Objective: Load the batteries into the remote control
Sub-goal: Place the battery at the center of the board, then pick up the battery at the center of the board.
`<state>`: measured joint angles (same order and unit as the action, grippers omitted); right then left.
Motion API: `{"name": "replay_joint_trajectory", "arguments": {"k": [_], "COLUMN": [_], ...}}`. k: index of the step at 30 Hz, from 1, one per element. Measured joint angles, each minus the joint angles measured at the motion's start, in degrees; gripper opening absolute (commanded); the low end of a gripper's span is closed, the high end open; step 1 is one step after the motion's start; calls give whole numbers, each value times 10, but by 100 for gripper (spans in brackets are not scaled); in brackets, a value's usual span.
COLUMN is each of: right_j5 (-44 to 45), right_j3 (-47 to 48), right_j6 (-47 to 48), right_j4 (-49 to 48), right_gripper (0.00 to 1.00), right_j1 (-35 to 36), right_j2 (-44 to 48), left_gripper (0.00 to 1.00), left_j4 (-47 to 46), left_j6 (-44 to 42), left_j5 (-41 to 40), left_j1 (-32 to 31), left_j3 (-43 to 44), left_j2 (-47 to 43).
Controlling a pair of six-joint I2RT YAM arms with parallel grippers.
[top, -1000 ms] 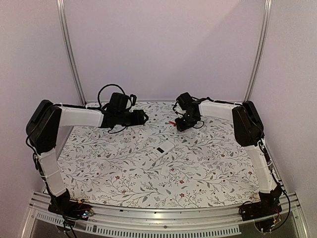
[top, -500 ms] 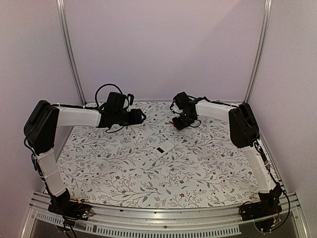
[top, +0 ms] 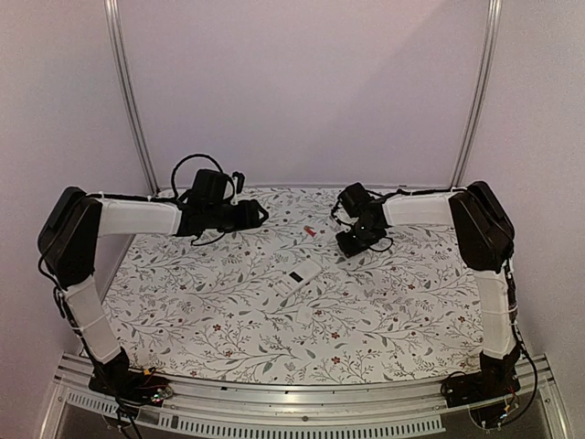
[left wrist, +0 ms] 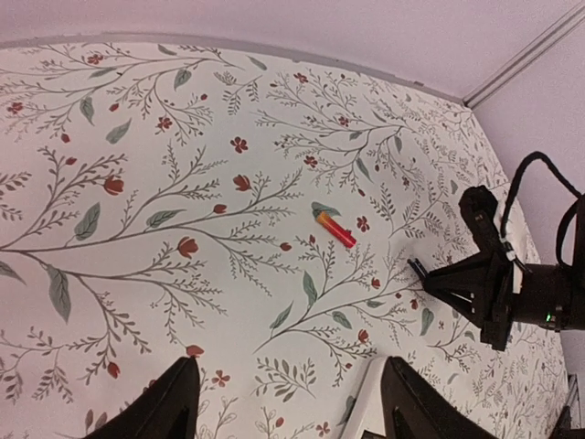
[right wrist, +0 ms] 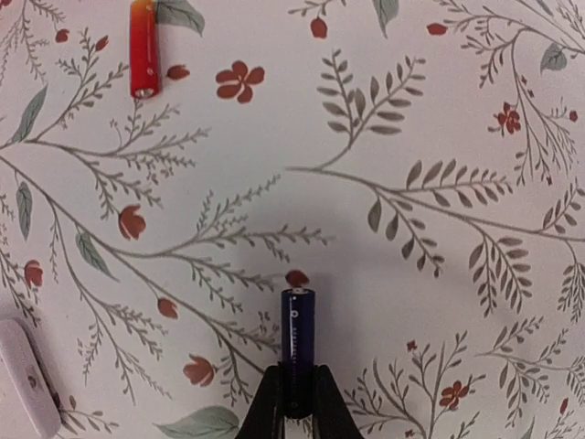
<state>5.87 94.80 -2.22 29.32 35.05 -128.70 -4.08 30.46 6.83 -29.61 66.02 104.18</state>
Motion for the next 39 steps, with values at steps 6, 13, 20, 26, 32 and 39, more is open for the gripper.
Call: {"name": "replay_joint_trajectory", "arguments": {"k": [6,13,20,26,32,39], "right_j5": [-24,-52,-64,-75,-76,-82], "right_j3": [-152,-263,-291,-301,-305,-267], "right_j6": [-20,-43,-64,-88,-96,-90], "right_j4": [-31,-59,-61,-68,-61,-58], "right_gripper": [0,1,14,43,49,49], "right_j1": [12,75,164,169,166,81], "right_j2": [101,178,200,207,217,233], "left_gripper": [67,67,63,61,61,61], "left_j4": [24,47,61,75,102,126], "left_j6": [-12,-17,-20,-24,-27,-26], "left_j5": [2,0,-9,-19,-40,-54], "left_j1": [-1,-6,-18,-37,-60,-70], "left_j3": [23,33,55,124,213,261], "left_j2": [15,34,67,127,199,238]}}
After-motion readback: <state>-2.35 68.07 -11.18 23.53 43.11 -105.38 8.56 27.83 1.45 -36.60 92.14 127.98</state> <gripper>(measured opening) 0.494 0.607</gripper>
